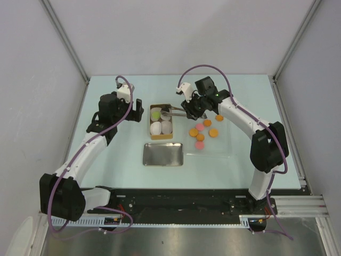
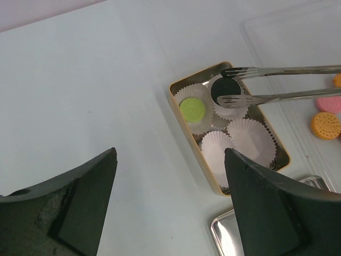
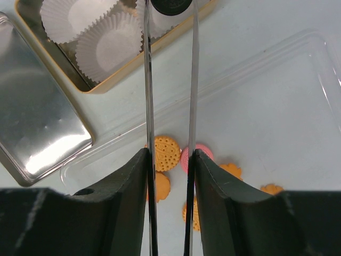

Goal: Pack the cookies

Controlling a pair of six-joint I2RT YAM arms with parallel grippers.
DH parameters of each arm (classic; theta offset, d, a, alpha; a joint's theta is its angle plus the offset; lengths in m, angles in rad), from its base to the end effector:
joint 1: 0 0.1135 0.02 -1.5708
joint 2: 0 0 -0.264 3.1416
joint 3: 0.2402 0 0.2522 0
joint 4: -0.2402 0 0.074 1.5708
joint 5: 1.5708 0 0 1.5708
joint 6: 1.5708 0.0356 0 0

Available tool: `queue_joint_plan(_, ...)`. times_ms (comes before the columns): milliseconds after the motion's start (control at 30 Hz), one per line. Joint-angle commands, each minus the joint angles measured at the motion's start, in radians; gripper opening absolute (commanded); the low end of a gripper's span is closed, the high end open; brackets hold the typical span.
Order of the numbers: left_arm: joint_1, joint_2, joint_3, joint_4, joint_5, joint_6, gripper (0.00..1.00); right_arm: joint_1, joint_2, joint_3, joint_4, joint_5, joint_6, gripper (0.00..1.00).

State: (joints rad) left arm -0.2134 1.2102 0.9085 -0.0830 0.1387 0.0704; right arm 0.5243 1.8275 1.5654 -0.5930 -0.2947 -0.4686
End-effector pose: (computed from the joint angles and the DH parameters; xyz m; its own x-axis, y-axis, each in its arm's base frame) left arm 0.2725 -0.0641 0.3040 -0.3423 0.1455 -0.9283 0.3600 0.9329 0.0134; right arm 0.3498 0.2142 0.2818 -0.2920 -0.6681 -0.6844 -0.8696 0.4833 -0.1008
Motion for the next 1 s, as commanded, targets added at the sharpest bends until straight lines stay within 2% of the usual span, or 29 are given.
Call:
queue_joint_plan(0,0.006,-0.029,-0.008,0.031,0.018,0.005,0.87,0.006,-0.03,0.018,0.019,0.017,-0.01,0.42)
queue_joint_plan(400,0.006,-0.034,-0.007,0.029,0.019,0.002,0.87,0.005,-0.046,0.004,0.018,0.019,-0.015,0.47)
queue_joint_plan(700,0.006,-0.034,-0.007,0.026,0.022,0.002,0.87,0.005,-0.068,-0.001,0.016,0.019,-0.01,0.46)
queue_joint_plan(967,0.006,-0.034,-0.007,0.026,0.019,0.002,0.87,-0.017,-0.161,-0.013,0.01,0.006,0.01,0.45)
